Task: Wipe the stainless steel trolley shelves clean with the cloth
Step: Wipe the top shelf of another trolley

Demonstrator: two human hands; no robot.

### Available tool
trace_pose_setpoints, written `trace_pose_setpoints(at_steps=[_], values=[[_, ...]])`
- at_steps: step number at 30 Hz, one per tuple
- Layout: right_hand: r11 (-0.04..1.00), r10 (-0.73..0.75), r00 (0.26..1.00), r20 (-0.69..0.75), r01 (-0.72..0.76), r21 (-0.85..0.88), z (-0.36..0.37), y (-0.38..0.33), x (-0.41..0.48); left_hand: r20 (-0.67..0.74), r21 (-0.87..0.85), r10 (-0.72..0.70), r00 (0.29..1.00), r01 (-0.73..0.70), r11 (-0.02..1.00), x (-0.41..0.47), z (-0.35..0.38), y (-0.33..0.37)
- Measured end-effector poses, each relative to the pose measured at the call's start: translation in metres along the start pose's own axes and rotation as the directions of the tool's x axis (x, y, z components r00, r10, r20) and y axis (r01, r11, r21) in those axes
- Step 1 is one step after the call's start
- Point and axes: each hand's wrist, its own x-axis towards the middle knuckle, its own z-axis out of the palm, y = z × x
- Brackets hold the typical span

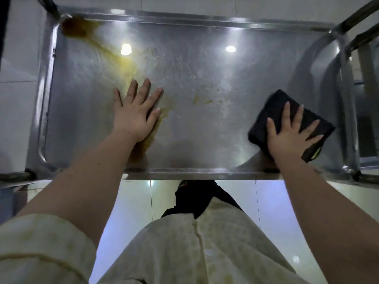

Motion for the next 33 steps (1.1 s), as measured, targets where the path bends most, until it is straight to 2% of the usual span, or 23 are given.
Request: trace_pose_setpoints(at_steps=[3,6,8,9,10,11,13,15,17,19,21,23,27,30,31,33], values=[[0.959,-0.276,0.961,-0.022,0.274,-0.066,0.016,-0.1,-0.015,0.002,-0.002,-0.009,1.0,0.009,1.0,0.004,0.0,0.001],[0.792,-0.598,0.8,0.05,0.599,-0.116,0.028,-0.187,-0.045,0.011,0.012,-0.026,1.0,0.026,1.0,0.002,0.001,-0.001],[0.691,-0.711,0.699,0.072,0.714,-0.115,0.026,-0.198,-0.039,0.012,0.017,-0.036,0.999,0.035,0.999,-0.001,0.003,-0.004],[0.666,-0.736,0.675,0.057,0.737,-0.116,0.021,-0.189,-0.022,0.01,0.013,-0.033,0.999,0.033,0.999,-0.002,0.003,-0.005],[0.674,-0.731,0.682,0.033,0.728,-0.128,0.015,-0.174,0.001,0.006,0.004,-0.027,1.0,0.027,1.0,-0.002,0.003,-0.006],[0.718,-0.687,0.727,0.009,0.68,-0.148,0.008,-0.154,0.029,0.002,-0.006,-0.024,1.0,0.024,1.0,-0.001,0.004,-0.005],[0.859,-0.5,0.866,-0.03,0.491,-0.145,-0.012,-0.11,0.09,-0.01,-0.016,-0.031,0.999,0.031,0.999,0.003,0.004,-0.002],[0.959,-0.278,0.96,-0.016,0.277,-0.066,-0.033,-0.074,0.129,-0.019,-0.014,-0.034,0.999,0.034,0.999,0.008,0.003,0.001],[0.992,-0.123,0.992,0.001,0.123,-0.012,-0.04,-0.063,0.135,-0.015,-0.015,-0.028,1.0,0.028,1.0,0.011,0.002,0.003],[0.999,-0.035,0.999,-0.005,0.035,0.028,-0.034,-0.084,0.12,-0.017,-0.01,-0.032,0.999,0.032,0.999,0.011,0.003,0.003],[0.997,-0.073,0.997,-0.007,0.073,0.037,-0.023,-0.129,0.1,-0.018,-0.002,-0.041,0.999,0.04,0.999,0.01,0.003,0.002],[0.97,-0.243,0.97,-0.001,0.243,-0.011,-0.01,-0.188,0.08,-0.007,0.003,-0.04,0.999,0.04,0.999,0.01,0.001,0.0],[0.806,-0.581,0.811,0.071,0.585,-0.09,0.006,-0.28,0.042,0.008,0.027,-0.047,0.999,0.046,0.999,0.009,-0.001,-0.003],[0.688,-0.708,0.7,0.096,0.714,-0.129,0.001,-0.275,0.06,0.008,0.036,-0.049,0.999,0.049,0.998,0.009,-0.001,-0.003],[0.682,-0.716,0.693,0.084,0.72,-0.132,-0.003,-0.261,0.075,0.011,0.03,-0.051,0.999,0.051,0.998,0.012,-0.002,-0.003],[0.749,-0.652,0.757,0.043,0.652,-0.116,-0.013,-0.218,0.11,0.011,0.029,-0.046,0.999,0.046,0.999,0.015,-0.003,-0.001]])
